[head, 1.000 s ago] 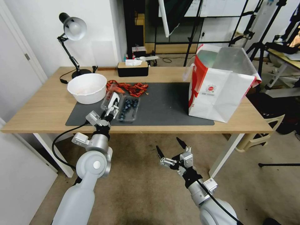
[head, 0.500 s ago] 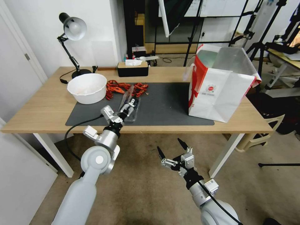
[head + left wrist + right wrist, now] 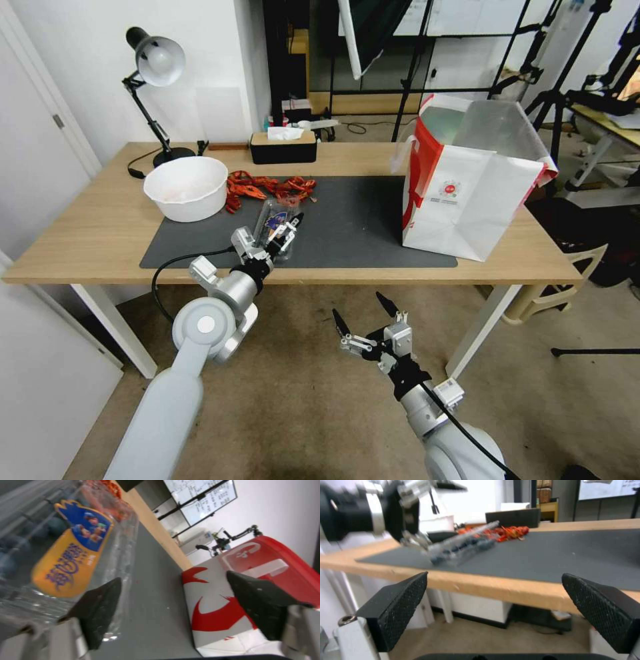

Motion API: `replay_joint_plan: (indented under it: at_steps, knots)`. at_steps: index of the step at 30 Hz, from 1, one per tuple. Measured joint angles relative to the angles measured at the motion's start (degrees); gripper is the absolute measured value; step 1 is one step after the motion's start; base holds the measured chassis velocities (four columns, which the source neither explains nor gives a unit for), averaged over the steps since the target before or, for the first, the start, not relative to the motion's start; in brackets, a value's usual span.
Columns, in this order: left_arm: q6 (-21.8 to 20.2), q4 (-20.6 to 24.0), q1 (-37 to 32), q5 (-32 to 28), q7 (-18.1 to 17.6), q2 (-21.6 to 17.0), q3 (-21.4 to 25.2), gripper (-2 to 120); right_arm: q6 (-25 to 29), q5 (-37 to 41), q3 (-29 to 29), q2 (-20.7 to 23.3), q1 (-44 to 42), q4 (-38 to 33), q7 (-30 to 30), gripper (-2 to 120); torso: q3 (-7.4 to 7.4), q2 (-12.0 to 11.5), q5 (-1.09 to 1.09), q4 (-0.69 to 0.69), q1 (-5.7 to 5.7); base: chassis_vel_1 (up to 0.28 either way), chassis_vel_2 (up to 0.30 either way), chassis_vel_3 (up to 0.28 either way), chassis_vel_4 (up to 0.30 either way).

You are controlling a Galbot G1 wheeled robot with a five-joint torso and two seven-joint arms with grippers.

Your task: Close the takeout container lid, then place the container into the takeout bag.

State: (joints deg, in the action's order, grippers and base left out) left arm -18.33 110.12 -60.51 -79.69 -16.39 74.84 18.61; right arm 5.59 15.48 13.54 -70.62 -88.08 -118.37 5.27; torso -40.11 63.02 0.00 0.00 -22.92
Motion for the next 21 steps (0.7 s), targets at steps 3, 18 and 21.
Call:
replay_joint_plan:
  at_steps: [3,18,21]
  knots:
    - [0.1,-0.1,0.2,0.7,-1.5,0.0,0.1,64,-2.1,5.8,0.6,0.6,1.6,-1.5,1.1,100,0.0,0.0,0.0,0.0,0.0,0.0,0.0,0.0,0.0]
    - [0.1,-0.6,-0.1,1.1,-2.5,-0.3,0.4,1,-20.9,52.5,2.9,0.7,24.2,0.0,-9.6,100,0.0,0.0,0.0,0.0,-0.01,0.0,0.0,0.0,0.0]
    - [0.2,-0.6,-0.2,1.1,-2.5,-0.4,0.6,0,-24.1,57.9,2.1,-0.4,28.9,2.3,-13.5,100,0.0,0.0,0.0,0.01,-0.01,0.0,0.0,0.0,0.0]
